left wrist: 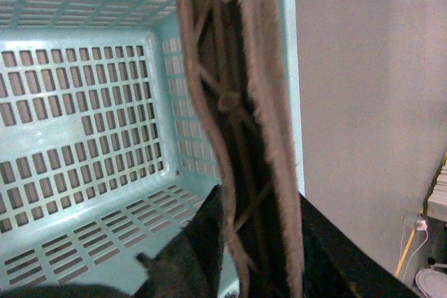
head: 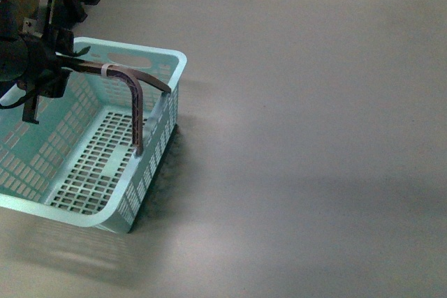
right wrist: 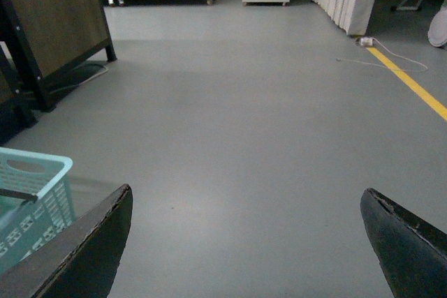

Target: Pick lemon and mango into basket

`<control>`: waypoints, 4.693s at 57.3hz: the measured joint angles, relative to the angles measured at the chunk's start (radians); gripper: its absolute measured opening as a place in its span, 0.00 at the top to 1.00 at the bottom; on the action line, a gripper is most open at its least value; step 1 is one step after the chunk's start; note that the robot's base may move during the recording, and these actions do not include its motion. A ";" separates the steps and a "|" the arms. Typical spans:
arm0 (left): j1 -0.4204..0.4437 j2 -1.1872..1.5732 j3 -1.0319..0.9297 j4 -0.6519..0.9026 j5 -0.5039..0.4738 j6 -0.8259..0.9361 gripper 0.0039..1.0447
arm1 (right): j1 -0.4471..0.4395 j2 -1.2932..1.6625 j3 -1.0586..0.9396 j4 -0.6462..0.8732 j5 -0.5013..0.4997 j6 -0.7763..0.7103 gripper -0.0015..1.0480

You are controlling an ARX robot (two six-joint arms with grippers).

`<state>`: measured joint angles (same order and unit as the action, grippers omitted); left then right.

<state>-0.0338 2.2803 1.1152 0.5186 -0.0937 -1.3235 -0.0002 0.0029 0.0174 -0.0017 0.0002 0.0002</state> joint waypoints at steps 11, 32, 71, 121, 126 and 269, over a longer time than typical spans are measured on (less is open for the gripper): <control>-0.006 -0.084 -0.091 -0.050 -0.011 -0.078 0.93 | 0.000 0.000 0.000 0.000 0.000 0.000 0.08; -0.046 -0.632 -0.486 -0.078 -0.072 -0.169 0.94 | 0.000 0.000 0.000 0.000 0.000 0.000 0.08; -0.212 -1.530 -0.346 -0.676 -0.281 -0.266 0.94 | 0.000 0.000 0.000 0.000 0.000 0.000 0.08; -0.212 -1.522 -0.348 -0.684 -0.288 -0.259 0.94 | 0.000 0.000 0.000 0.000 0.000 0.000 0.08; -0.212 -1.522 -0.348 -0.684 -0.288 -0.260 0.94 | 0.000 0.000 0.000 0.000 0.000 -0.001 0.08; -0.215 -1.521 -0.348 -0.684 -0.287 -0.264 0.94 | 0.000 0.001 0.000 0.000 0.000 0.000 0.08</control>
<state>-0.2485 0.7597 0.7677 -0.1654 -0.3805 -1.5871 -0.0002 0.0036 0.0174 -0.0017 0.0002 -0.0002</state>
